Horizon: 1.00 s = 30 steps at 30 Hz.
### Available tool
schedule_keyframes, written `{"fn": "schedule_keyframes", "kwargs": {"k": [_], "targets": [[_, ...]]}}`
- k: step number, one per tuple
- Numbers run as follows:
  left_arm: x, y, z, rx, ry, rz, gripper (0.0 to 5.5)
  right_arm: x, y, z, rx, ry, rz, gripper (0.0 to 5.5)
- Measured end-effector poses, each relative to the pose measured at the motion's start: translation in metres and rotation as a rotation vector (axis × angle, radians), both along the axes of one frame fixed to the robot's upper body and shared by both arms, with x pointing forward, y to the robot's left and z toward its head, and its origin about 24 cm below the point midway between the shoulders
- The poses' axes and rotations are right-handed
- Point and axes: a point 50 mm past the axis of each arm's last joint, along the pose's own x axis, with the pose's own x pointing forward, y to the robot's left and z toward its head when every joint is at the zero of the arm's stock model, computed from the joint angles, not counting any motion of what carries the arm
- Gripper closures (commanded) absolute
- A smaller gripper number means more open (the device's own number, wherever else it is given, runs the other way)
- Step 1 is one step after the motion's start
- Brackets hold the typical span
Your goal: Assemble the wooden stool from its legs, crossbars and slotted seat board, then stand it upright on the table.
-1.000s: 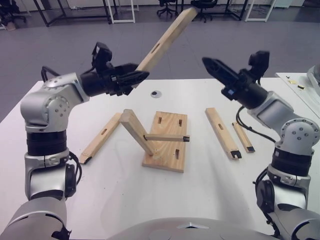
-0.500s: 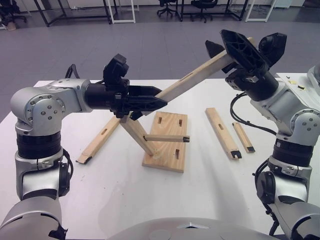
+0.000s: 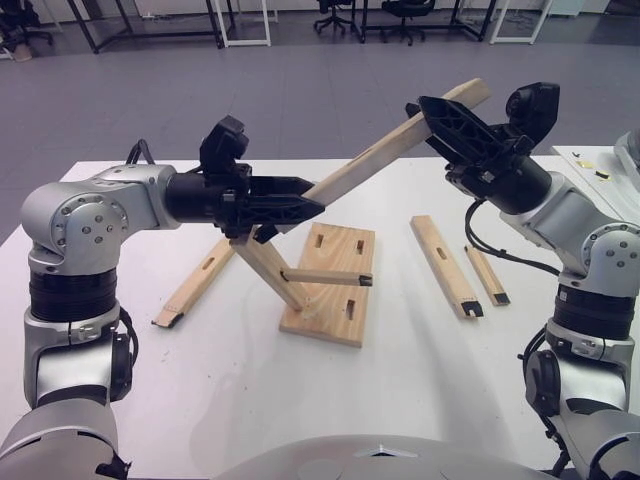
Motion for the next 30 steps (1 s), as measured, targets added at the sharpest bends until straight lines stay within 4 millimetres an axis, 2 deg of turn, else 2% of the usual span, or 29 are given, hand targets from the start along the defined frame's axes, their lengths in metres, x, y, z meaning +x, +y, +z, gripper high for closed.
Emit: {"fn": "schedule_keyframes", "kwargs": {"k": [2,6,9,11,14,15,17,20,25,30], "targets": [[0.003,-0.001,-0.002,-0.016,0.004,0.016,2.71,0.001,-0.001,0.000,0.002,0.003,-0.014,3.41],[0.013,0.000,0.000,-0.062,0.009,0.080,1.88,0.003,-0.001,0.000,-0.009,0.009,-0.043,3.41],[0.028,0.009,0.018,-0.124,-0.071,0.201,1.83,0.013,-0.016,0.007,-0.046,-0.022,-0.144,3.41],[0.038,0.020,0.016,-0.120,-0.106,0.303,1.83,0.019,-0.032,0.011,-0.141,-0.065,-0.242,3.41],[0.048,0.042,-0.004,-0.079,-0.119,0.470,1.83,0.013,-0.045,0.007,-0.419,-0.173,-0.333,3.42],[0.049,0.048,-0.015,-0.067,-0.096,0.519,1.83,0.009,-0.046,-0.002,-0.495,-0.185,-0.332,3.42],[0.049,0.054,-0.026,-0.050,-0.096,0.560,1.83,0.001,-0.047,-0.022,-0.590,-0.173,-0.301,3.42],[0.044,0.061,-0.040,-0.030,-0.070,0.593,1.83,-0.012,-0.047,-0.036,-0.635,-0.182,-0.231,3.42],[0.044,0.063,-0.041,-0.038,-0.069,0.621,1.83,-0.035,-0.051,-0.060,-0.692,-0.134,-0.181,3.42],[0.042,0.056,-0.040,-0.038,-0.075,0.589,1.83,-0.043,-0.046,-0.064,-0.650,-0.160,-0.179,3.42]]}}
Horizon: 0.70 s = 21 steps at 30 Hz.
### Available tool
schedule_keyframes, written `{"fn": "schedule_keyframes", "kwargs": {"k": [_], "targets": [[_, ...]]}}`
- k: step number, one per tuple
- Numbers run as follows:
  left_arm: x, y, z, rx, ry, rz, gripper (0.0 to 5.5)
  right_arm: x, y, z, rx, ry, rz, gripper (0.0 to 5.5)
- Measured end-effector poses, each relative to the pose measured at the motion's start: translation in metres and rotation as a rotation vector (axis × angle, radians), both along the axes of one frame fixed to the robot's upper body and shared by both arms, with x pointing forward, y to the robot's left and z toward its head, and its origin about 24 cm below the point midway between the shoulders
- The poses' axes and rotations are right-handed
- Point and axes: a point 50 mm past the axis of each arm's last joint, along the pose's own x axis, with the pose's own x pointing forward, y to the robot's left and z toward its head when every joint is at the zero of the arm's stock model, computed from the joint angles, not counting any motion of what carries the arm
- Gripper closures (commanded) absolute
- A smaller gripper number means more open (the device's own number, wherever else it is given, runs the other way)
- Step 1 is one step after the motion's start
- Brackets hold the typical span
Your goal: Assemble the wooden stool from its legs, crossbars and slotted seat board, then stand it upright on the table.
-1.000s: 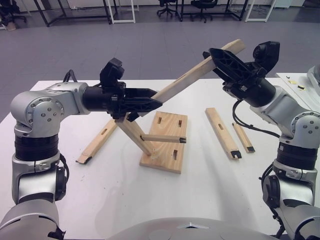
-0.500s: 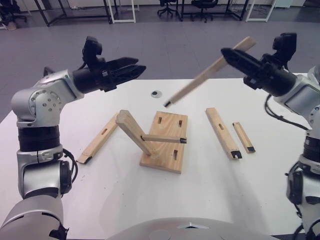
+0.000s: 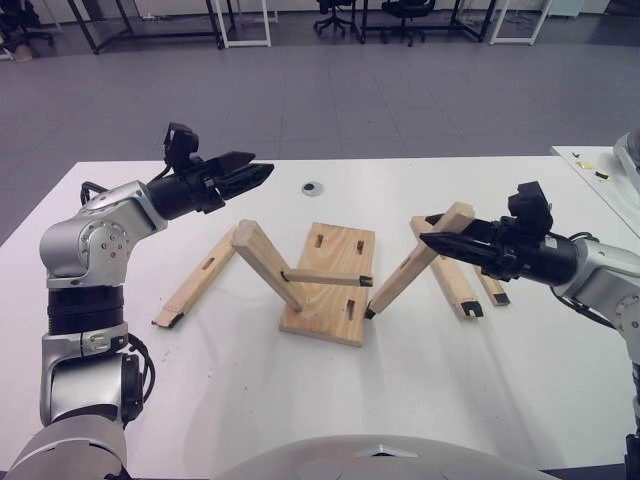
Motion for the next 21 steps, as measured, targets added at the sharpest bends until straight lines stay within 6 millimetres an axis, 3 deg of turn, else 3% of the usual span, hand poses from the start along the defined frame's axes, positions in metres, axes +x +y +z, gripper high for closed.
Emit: {"fn": "schedule_keyframes", "kwargs": {"k": [9,12,21], "targets": [[-0.005,-0.008,-0.002,-0.010,0.022,-0.042,1.83,-0.006,0.003,0.013,0.066,-0.063,0.059,3.42],[-0.006,-0.010,-0.001,-0.015,0.024,-0.054,1.83,-0.006,0.011,0.001,0.035,-0.041,0.105,3.42],[-0.011,-0.019,-0.001,-0.021,0.048,-0.114,1.83,0.001,0.015,-0.011,0.047,-0.042,0.088,3.42]]}}
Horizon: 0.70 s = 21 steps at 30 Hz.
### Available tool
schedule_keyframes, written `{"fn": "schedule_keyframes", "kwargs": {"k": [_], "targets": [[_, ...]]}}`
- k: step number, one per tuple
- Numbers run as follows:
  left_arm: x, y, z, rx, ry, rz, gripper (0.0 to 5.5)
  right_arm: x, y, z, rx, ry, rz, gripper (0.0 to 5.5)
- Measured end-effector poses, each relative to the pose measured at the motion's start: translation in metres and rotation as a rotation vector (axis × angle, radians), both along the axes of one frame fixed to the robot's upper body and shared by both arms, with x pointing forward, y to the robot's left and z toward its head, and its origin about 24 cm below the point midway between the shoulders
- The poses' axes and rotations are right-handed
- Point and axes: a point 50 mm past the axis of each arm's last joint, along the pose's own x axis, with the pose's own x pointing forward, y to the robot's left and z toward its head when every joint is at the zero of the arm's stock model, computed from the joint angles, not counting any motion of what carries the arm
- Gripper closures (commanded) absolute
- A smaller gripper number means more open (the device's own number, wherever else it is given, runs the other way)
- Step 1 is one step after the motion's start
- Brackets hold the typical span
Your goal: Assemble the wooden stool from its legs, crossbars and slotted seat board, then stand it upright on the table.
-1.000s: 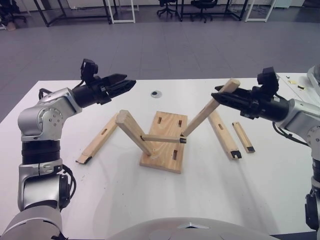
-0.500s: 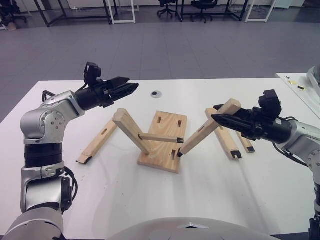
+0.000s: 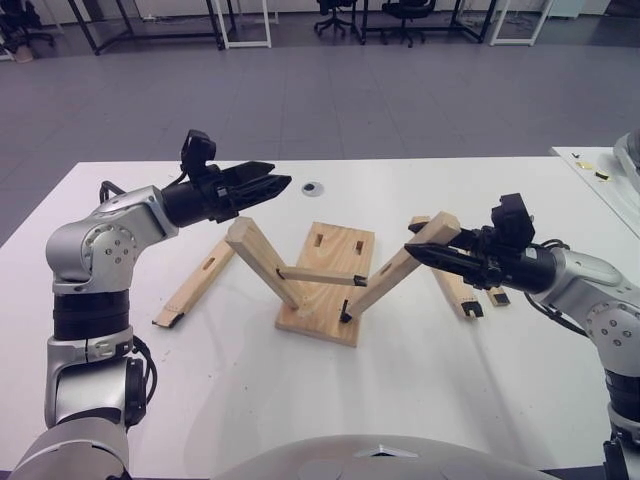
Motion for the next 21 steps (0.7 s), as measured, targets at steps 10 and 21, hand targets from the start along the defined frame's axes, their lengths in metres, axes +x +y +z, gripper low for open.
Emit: {"fn": "schedule_keyframes", "kwargs": {"k": [10,21], "targets": [[-0.003,-0.005,0.001,-0.018,0.000,-0.024,1.83,0.001,0.002,0.000,-0.029,-0.052,0.022,3.43],[-0.004,-0.006,0.000,-0.015,0.000,-0.029,1.83,0.006,-0.008,0.013,0.004,-0.118,-0.007,3.43]]}}
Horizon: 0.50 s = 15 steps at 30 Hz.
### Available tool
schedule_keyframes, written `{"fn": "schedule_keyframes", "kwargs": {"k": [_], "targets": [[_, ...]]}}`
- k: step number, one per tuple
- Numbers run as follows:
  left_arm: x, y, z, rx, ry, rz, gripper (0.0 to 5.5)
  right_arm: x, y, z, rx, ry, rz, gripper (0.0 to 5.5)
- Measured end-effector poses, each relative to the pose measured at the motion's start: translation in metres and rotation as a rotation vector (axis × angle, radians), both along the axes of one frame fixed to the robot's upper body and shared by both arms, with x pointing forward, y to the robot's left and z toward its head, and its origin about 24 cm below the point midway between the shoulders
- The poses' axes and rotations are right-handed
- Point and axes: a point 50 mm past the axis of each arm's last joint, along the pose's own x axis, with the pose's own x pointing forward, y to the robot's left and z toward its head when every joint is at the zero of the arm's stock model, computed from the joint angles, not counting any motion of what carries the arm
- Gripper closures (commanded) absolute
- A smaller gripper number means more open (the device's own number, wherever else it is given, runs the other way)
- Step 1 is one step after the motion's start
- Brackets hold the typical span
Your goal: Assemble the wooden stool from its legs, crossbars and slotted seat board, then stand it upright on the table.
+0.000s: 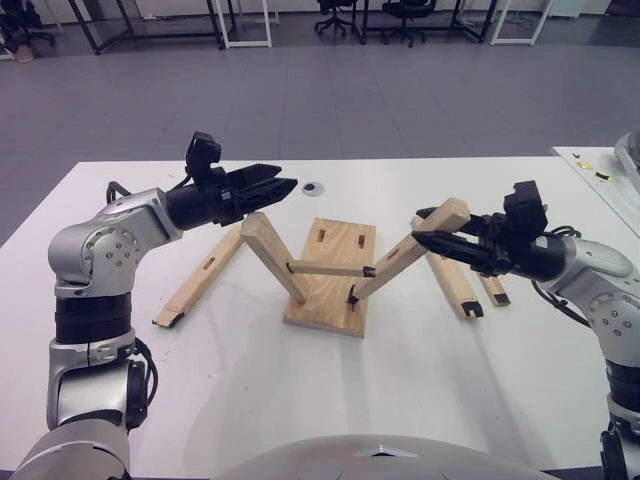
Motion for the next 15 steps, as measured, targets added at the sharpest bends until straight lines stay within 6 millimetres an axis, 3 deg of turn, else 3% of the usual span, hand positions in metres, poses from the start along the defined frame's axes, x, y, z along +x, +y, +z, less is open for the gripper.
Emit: {"fn": "schedule_keyframes", "kwargs": {"k": [15], "targets": [[0.000,-0.001,0.000,0.000,0.001,-0.006,1.83,0.003,-0.003,-0.008,-0.010,0.018,0.009,3.43]]}}
